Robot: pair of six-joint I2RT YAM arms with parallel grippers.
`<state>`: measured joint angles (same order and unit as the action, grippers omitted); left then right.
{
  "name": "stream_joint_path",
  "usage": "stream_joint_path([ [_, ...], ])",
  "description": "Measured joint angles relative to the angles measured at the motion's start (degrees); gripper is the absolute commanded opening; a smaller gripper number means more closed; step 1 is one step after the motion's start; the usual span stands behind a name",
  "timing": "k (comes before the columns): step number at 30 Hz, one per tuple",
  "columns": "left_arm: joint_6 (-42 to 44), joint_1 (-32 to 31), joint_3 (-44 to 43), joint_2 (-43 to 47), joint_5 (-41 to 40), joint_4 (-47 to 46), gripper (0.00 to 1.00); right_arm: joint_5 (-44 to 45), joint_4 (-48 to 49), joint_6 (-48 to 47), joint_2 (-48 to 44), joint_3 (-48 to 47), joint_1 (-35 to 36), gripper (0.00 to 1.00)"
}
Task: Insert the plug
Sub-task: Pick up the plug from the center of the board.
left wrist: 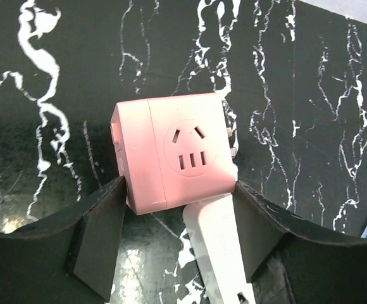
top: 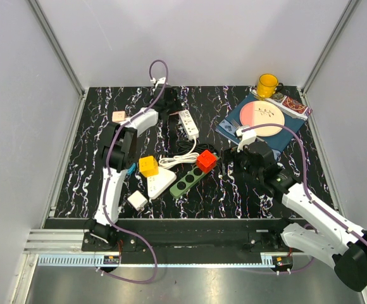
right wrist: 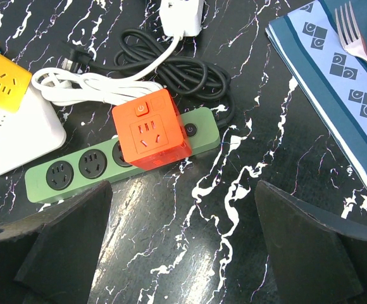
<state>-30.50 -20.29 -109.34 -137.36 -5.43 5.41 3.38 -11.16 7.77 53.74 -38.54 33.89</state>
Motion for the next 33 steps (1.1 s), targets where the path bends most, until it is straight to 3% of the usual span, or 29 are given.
stream_joint_path([
  [1, 0.0, 0.0, 0.5, 0.4, -0.3, 0.0, 0.45, 0.0, 0.0, 0.0, 0.0, 0.0, 0.0, 1.00],
  [8, 1.7, 0.6, 9.1, 6.3, -2.4, -1.0, 0.35, -0.1, 0.0, 0.0, 0.0, 0.0, 0.0, 1.00],
  [18, 10.7, 0.8, 24.1, 20.3, -2.4, 2.4, 0.03, -3.9, -1.0, 1.4, 0.0, -0.6, 0.0, 1.00],
  [29, 18.9, -0.2, 36.8, 40.0, 1.0, 2.7, 0.00, -8.1, -6.4, 5.3, 0.0, -5.0, -0.2, 1.00],
  [33, 21.1, -3.3, 42.6, 48.9, 1.7, 2.4, 0.00, -9.5, -7.6, 8.2, 0.0, -7.1, -0.2, 1.00],
])
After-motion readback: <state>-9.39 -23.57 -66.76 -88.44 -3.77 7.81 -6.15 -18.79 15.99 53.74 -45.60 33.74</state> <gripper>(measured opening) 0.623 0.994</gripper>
